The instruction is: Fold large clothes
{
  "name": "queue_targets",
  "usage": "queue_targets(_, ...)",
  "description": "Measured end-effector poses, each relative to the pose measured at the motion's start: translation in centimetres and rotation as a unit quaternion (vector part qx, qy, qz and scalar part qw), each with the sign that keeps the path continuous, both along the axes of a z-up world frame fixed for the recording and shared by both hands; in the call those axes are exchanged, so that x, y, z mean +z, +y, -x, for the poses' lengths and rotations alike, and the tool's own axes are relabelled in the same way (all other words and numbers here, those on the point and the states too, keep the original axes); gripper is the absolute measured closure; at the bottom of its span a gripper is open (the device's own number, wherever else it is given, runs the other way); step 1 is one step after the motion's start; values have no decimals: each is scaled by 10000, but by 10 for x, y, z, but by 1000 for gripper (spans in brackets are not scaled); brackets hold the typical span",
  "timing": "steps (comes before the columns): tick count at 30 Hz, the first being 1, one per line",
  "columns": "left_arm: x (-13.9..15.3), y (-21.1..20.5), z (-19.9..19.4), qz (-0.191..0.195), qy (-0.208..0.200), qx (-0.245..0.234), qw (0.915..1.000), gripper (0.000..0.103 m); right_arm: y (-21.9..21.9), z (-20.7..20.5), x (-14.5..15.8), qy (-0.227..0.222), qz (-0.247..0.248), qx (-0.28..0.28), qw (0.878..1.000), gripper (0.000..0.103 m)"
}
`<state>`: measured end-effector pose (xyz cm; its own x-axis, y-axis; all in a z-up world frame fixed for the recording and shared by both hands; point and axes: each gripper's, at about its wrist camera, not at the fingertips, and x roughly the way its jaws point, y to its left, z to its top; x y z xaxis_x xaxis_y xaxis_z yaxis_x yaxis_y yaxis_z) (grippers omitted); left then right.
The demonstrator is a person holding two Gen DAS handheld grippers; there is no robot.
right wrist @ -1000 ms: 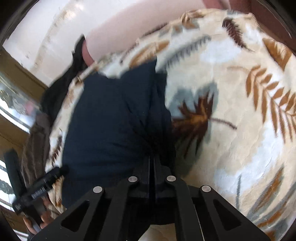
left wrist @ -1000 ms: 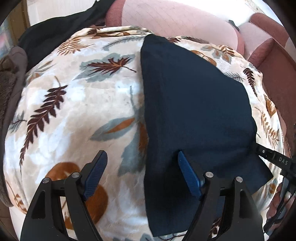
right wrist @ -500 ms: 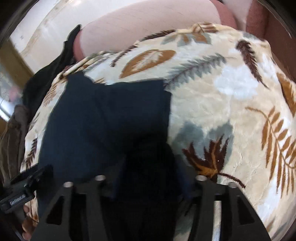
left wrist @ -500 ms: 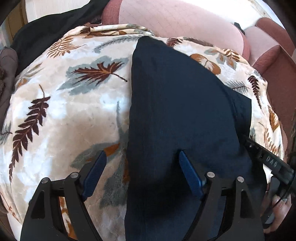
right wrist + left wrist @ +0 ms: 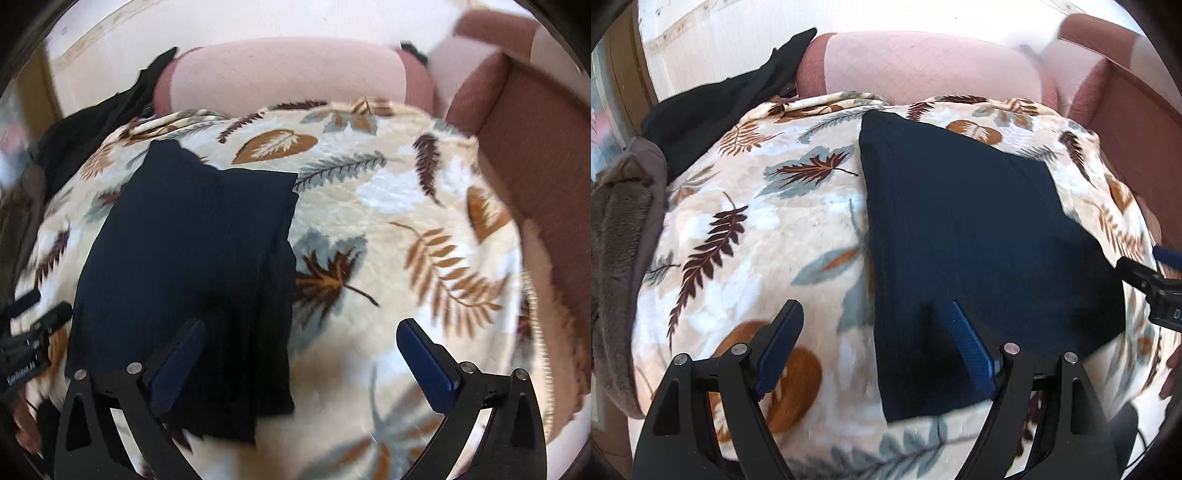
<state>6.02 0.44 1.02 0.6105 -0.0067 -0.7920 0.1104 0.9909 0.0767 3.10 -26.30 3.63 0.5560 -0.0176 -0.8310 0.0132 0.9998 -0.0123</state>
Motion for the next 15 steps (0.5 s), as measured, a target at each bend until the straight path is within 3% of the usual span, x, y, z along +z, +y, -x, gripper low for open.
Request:
queue_targets(7,-5,-7,40,-81,50,-196,9998,22,-3,51,12,-182,290,10,9994,0)
queue_targets(15,-8,-21,62,-126,136,-283,9994,22,-15,79,13,-231,96,-85,9997,0)
